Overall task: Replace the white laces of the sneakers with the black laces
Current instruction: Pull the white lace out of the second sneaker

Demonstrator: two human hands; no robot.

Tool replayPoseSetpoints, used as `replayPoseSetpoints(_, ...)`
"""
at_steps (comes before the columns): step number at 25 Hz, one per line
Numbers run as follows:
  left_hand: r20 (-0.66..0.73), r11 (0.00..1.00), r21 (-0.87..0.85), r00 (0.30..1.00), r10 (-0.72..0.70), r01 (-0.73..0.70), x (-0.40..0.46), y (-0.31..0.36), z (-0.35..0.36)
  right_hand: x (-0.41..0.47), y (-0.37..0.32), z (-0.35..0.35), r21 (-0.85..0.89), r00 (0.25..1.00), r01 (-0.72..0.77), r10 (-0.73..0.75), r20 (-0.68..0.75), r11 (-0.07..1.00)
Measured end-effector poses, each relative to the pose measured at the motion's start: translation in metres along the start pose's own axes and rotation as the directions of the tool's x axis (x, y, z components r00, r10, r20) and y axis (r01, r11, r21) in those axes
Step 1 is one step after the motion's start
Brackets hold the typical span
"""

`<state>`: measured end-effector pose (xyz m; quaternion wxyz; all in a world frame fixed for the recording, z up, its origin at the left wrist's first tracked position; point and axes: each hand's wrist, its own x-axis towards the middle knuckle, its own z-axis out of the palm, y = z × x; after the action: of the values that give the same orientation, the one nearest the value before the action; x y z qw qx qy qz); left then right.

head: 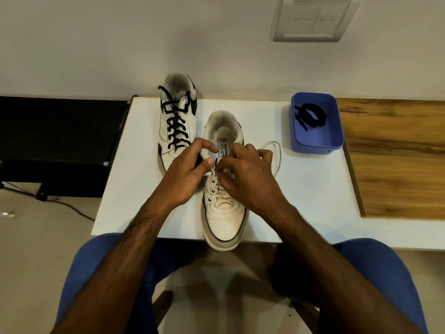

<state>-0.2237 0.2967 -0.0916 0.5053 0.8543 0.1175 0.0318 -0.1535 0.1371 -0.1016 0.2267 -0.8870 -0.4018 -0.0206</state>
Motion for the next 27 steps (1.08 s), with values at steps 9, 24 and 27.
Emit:
replayPoseSetpoints(9,-0.028,0.997,0.082,1.0,0.004,-0.001,0.001,-0.003,-0.002,-0.004,0.021,-0.024,0.053,0.986,-0.09,0.096,-0.139,0.995)
replayPoseSetpoints(24,-0.04,0.993,0.118,0.999,0.018,-0.014,0.0,-0.002,0.0,-0.003,0.014,-0.018,0.015,0.992,-0.023,0.025,-0.124,1.0)
replayPoseSetpoints(27,-0.047,0.995,0.102,0.999,0.006,-0.002,0.001,-0.001,0.0,-0.001,0.003,-0.002,-0.045,0.999,0.031,-0.033,-0.028,0.998)
